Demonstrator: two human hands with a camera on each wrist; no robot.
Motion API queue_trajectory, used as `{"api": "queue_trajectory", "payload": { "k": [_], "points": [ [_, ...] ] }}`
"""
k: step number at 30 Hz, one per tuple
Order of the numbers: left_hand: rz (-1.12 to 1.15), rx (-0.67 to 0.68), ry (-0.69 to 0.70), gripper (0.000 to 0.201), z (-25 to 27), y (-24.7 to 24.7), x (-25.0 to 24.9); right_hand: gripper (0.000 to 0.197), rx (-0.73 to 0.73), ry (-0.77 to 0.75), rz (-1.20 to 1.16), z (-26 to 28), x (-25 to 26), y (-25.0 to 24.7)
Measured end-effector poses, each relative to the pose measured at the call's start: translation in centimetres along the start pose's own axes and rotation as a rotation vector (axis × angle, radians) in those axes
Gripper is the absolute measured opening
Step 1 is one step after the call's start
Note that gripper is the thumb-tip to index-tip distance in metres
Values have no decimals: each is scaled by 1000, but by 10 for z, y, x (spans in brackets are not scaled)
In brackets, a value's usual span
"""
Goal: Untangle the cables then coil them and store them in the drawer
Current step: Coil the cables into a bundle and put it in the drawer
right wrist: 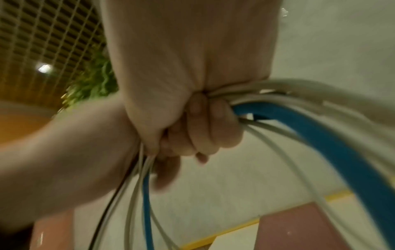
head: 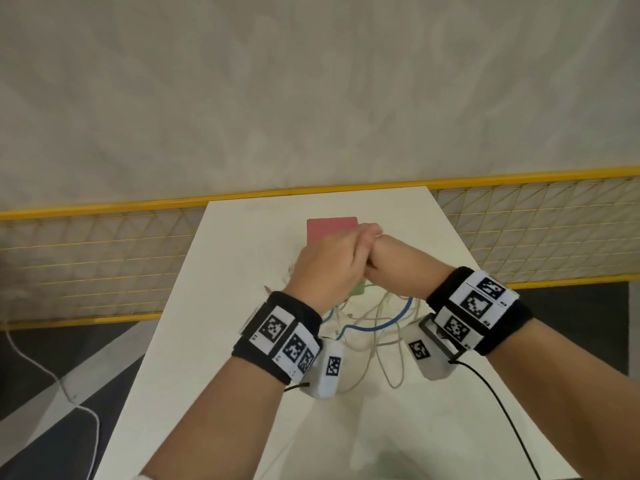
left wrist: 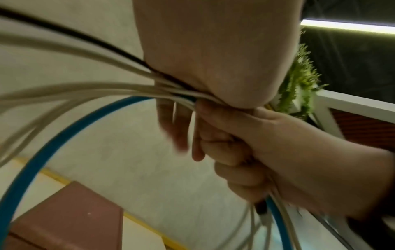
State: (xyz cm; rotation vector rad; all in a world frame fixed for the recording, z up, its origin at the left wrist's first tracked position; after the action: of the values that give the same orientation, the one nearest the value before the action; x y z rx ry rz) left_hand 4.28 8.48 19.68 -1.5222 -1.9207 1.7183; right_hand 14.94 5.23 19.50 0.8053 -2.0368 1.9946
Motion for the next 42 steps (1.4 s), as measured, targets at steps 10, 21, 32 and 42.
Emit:
{"api": "queue_trajectory", "payload": {
  "k": [10, 21, 32, 42],
  "points": [
    [149, -217, -221, 20, -2, -26, 46, 37, 100, -14, 61, 0, -22, -16],
    [101, -48, -50, 57, -12, -15, 17, 23, 46, -146, 92, -20, 11, -15],
    [478, -112, -268, 63, -18, -46, 41, 26, -81, -12, -165, -5, -48, -15],
    [548, -247, -343, 63, -20, -59, 44, 104, 70, 261, 52, 21, -109, 28]
  ]
}}
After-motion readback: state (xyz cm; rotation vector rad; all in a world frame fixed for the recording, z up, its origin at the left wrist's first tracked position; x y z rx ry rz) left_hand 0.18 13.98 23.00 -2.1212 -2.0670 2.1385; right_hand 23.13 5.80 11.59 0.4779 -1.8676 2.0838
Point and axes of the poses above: each hand's wrist, its own z-axis away from the middle knuckle, its own y-axis out of the palm, x = y × z, the point moved 3 cm from there along -z, towards the middle knuckle, and after that the axes turned 2 degrees about x, right-handed, at the moved point
